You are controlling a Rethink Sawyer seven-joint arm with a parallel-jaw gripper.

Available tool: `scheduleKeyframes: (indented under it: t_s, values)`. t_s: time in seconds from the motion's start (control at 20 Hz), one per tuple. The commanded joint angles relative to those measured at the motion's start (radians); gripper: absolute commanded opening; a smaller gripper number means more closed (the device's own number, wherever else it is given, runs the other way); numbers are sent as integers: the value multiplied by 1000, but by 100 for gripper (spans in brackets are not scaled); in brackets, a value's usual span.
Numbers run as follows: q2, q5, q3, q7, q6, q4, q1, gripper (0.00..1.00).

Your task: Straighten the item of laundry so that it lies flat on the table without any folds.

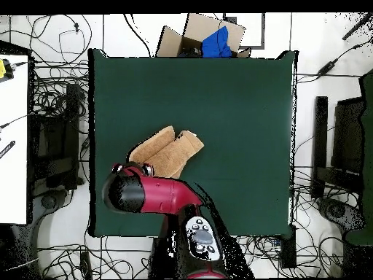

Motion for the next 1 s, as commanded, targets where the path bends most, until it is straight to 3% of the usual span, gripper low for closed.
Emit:
scheduleKeyframes:
  t_s: [0.05, 0.3, 1.0]
  values:
    - [78, 16, 32, 199, -49, -6, -19, 0]
    - [43, 38, 36, 216, -9, -1, 0, 0]
    - [56, 82, 11, 257, -2, -33, 75, 0]
